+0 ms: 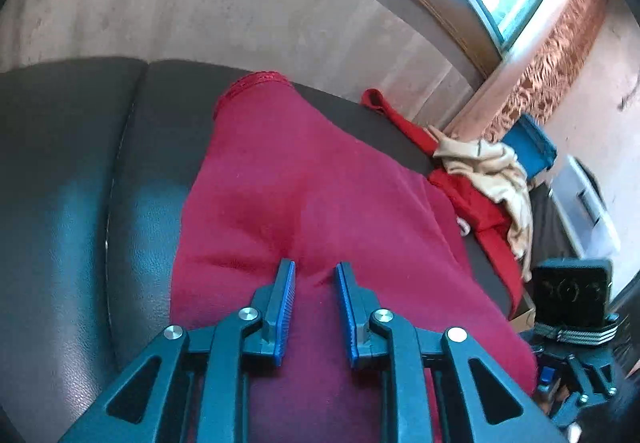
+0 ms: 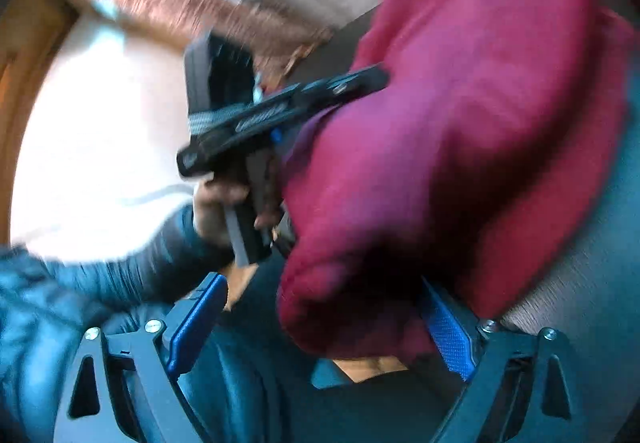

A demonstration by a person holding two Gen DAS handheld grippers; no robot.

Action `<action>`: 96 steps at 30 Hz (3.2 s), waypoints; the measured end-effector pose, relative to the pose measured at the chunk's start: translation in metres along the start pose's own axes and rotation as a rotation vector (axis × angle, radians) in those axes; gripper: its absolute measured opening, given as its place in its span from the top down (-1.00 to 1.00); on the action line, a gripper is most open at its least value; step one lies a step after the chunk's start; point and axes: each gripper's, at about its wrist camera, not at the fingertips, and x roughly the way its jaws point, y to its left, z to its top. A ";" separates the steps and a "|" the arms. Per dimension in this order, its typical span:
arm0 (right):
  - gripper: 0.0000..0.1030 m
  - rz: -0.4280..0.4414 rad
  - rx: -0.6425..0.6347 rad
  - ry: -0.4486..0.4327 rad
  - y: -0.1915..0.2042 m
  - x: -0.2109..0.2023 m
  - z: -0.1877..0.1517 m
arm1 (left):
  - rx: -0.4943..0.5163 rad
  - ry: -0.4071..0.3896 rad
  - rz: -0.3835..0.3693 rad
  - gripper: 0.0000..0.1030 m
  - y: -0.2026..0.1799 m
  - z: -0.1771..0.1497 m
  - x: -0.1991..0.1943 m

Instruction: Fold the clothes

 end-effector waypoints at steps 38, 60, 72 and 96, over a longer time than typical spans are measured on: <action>0.52 -0.288 0.192 -0.494 -0.082 -0.033 0.028 | 0.211 -0.068 0.006 0.43 -0.047 -0.047 -0.023; 0.11 -0.595 -0.064 -0.336 -0.050 0.007 0.116 | 0.426 -0.029 0.047 0.40 -0.089 -0.086 -0.016; 0.08 -0.707 -0.174 -0.332 -0.036 -0.030 0.072 | 0.319 -0.012 -0.055 0.35 -0.082 -0.077 -0.011; -0.23 -0.706 -0.343 0.002 0.020 -0.032 -0.009 | 0.323 0.020 -0.062 0.39 -0.090 -0.053 -0.021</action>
